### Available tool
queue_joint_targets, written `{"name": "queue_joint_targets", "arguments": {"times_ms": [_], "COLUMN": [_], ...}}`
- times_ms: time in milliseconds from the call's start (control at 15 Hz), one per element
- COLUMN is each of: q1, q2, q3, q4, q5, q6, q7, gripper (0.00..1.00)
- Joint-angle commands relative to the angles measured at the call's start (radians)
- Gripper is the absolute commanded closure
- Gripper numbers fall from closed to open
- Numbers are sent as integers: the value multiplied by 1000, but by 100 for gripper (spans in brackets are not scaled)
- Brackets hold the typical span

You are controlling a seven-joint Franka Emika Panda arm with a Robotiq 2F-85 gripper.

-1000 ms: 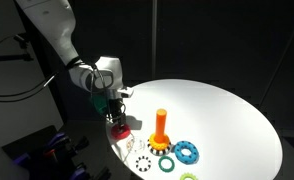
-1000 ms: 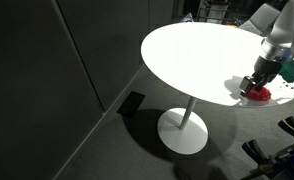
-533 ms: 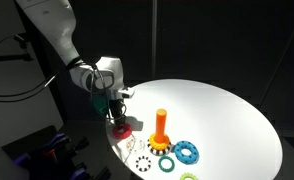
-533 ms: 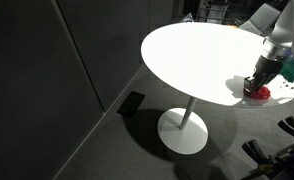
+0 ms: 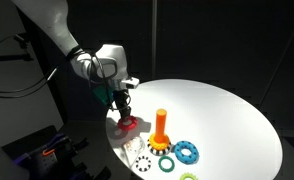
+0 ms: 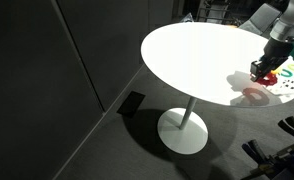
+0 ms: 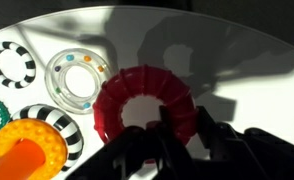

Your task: Pick up the red ring and place it on the ring stacking stand

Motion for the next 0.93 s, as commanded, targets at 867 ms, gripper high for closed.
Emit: {"name": "queue_joint_targets", "arguments": {"times_ms": [867], "q1": [-139], "q2": [-190], "q3": [11], "q4": [220], "q5": [-89], "q6": [-335], "q7": [65], "gripper": [89]}}
